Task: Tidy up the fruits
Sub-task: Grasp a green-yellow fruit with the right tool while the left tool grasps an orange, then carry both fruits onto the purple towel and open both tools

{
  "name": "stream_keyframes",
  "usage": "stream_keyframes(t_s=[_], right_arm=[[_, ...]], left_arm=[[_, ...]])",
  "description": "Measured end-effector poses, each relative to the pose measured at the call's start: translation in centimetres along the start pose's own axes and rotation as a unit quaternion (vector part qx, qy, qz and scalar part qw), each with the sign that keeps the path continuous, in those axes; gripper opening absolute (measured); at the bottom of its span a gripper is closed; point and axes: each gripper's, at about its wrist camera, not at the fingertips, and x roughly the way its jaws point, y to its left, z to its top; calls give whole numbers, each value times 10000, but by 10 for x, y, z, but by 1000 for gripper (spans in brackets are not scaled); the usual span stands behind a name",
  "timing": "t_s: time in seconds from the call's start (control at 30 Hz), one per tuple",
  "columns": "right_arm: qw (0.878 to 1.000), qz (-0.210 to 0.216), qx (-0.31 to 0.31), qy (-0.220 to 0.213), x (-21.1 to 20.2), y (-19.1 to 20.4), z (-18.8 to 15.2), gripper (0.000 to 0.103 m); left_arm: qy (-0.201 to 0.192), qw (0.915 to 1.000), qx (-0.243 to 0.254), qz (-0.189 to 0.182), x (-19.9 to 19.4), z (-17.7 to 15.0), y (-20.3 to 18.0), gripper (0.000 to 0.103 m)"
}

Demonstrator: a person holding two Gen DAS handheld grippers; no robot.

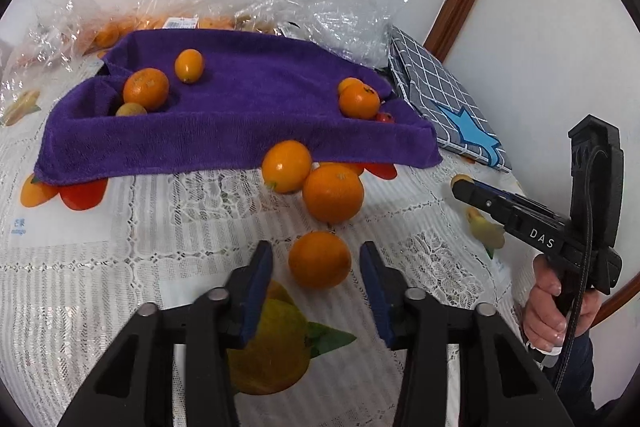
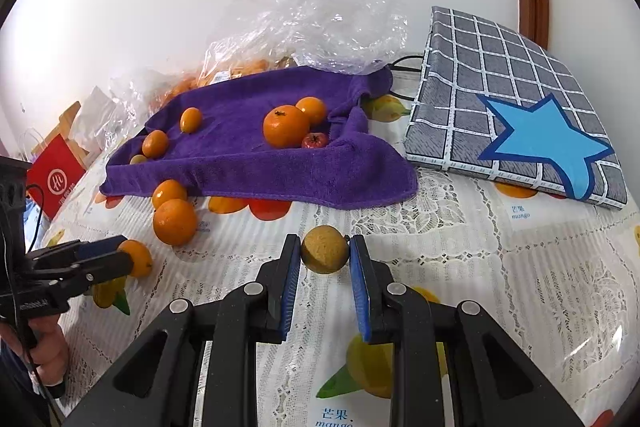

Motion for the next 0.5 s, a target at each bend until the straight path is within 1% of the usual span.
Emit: stream_keyframes(t_s=[0.03,0.1,0.17,0.23,0.3,0.33,0.4,0.43,0.47,0.5], right_arm=[[10000,15,-18,1,0,1,0,25],[10000,35,-55,21,1,2,0,25],[9999,78,-74,105,4,3,0,25],[9997,88,-82,231,9,4,0,25],[9994,45,-102,335,13,5,-1,25],[9991,7,-139,410,15,7,-1,25],[9986,-63,-219,474,18,10,-1,25],[9984,-70,-265,492,19,12,-1,25],[9983,-66,-288,510,19,13,-1,25],[9980,-83,-311,536,21,13,-1,25]], left_arm=[[3,10000,-10,-44,0,0,1,31],[-70,9999,-72,-72,-3,-2,3,31],[-222,9994,-233,-89,-9,-3,10,31],[-366,9987,-348,53,-15,-2,17,31],[-547,9964,-573,307,-21,0,29,31],[-601,9953,-699,305,-24,0,35,31],[-700,9924,-993,182,-30,2,47,31],[-722,9915,-1069,191,-31,2,50,31],[-723,9910,-1095,256,-31,2,52,31],[-693,9911,-1065,407,-28,2,51,31]])
